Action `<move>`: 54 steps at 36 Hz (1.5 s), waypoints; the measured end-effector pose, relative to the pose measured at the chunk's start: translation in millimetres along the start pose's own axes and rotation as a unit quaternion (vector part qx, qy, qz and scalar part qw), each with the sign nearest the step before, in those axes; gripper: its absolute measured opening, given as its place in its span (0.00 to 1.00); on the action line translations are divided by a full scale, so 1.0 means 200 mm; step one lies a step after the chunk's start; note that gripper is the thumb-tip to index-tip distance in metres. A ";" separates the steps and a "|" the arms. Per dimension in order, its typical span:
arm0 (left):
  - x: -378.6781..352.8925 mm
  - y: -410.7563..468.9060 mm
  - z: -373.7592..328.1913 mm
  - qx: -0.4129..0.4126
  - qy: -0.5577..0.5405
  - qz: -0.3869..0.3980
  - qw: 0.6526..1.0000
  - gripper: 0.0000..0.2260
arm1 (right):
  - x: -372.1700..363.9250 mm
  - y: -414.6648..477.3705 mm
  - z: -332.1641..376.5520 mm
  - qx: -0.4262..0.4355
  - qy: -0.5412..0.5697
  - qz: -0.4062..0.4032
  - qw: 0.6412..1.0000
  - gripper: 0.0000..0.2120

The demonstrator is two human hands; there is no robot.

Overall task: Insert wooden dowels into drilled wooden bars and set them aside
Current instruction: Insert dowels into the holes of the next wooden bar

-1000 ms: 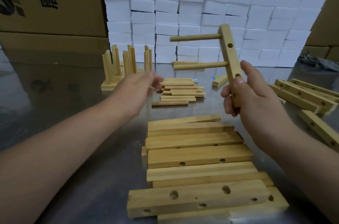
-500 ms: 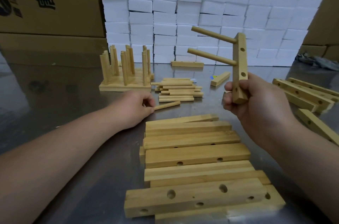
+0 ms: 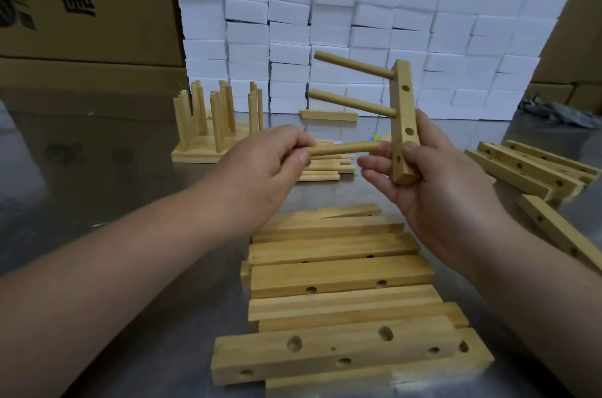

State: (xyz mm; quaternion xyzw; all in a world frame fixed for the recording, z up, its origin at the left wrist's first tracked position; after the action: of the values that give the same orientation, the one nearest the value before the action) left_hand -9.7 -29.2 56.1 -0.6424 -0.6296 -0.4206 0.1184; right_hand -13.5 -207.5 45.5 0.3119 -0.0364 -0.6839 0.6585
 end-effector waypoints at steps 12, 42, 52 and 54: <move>-0.02 -0.05 -0.04 -0.036 0.011 0.009 0.999 0.09 | -0.02 -0.03 0.01 0.004 0.008 0.025 1.000 0.24; 0.02 -0.08 -0.15 -0.179 0.130 -0.065 0.973 0.16 | -0.03 -0.08 0.01 0.110 -0.123 0.154 0.974 0.26; 0.01 -0.08 -0.12 -0.065 0.011 -0.034 0.997 0.13 | -0.04 -0.09 0.01 0.138 -0.187 0.193 0.953 0.32; 0.01 -0.08 -0.12 -0.043 -0.018 -0.022 0.999 0.07 | -0.04 -0.09 0.01 0.141 -0.187 0.190 0.953 0.32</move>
State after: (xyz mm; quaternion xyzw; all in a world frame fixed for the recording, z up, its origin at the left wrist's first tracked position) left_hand -33.8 -42.0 65.9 -0.6401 -0.6271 -0.4382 0.0707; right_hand -31.7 -198.6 42.0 0.2554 -0.3140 -0.5803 0.7067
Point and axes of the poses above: each hand's wrist, its own y-axis towards the middle knuckle, its own x-axis out of the back of the hand, z = x × y, the point moved 3 cm from there along y, towards the middle knuckle, and after that the axes turned 14 degrees about x, right-handed, at the moved point
